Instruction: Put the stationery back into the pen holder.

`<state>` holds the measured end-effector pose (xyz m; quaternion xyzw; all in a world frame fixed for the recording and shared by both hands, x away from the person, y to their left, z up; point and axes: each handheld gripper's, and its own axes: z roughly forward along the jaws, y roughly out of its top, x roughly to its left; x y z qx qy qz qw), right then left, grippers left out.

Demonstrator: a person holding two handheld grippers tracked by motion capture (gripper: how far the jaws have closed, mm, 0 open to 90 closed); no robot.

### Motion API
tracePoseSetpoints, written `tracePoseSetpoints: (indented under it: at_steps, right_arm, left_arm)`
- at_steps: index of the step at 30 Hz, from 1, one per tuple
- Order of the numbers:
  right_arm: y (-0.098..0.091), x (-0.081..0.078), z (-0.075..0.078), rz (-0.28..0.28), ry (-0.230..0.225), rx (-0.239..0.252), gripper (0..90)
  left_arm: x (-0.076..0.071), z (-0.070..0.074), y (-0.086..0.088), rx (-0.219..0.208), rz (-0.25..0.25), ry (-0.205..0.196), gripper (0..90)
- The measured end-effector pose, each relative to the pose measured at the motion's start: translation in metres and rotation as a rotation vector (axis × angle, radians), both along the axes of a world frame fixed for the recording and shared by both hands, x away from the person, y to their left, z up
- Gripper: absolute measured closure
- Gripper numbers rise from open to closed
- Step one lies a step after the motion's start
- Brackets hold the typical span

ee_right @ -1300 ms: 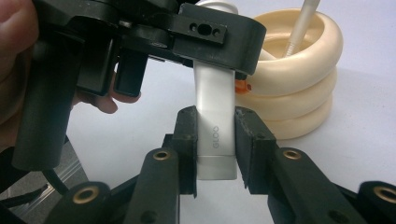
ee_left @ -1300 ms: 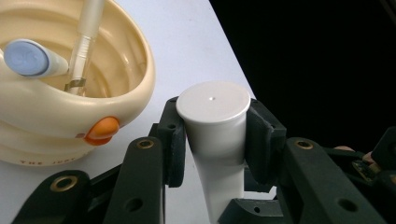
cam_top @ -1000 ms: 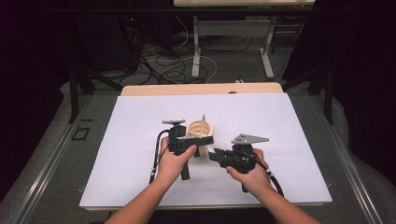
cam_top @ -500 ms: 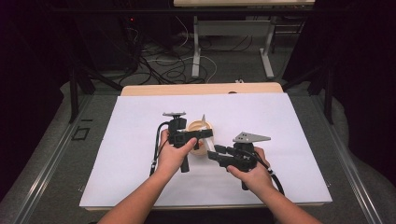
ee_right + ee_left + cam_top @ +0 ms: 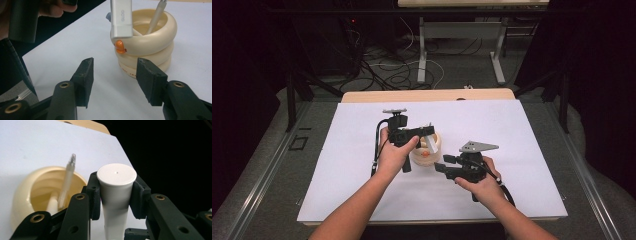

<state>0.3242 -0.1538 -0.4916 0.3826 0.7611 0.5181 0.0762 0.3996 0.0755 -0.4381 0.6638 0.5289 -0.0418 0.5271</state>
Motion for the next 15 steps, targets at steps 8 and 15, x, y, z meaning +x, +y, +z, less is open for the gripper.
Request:
tracePoseSetpoints:
  at_steps: [8, 15]
  right_arm:
    - [0.000, 0.001, -0.002, -0.002, 0.009, -0.043, 44.1]
    - [0.000, 0.005, -0.008, 0.007, 0.010, -0.097, 39.3]
  left_arm:
    - [0.008, 0.002, 0.005, 0.034, 0.033, -0.040, 66.6]
    - [0.015, 0.000, 0.005, 0.081, 0.048, -0.092, 66.6]
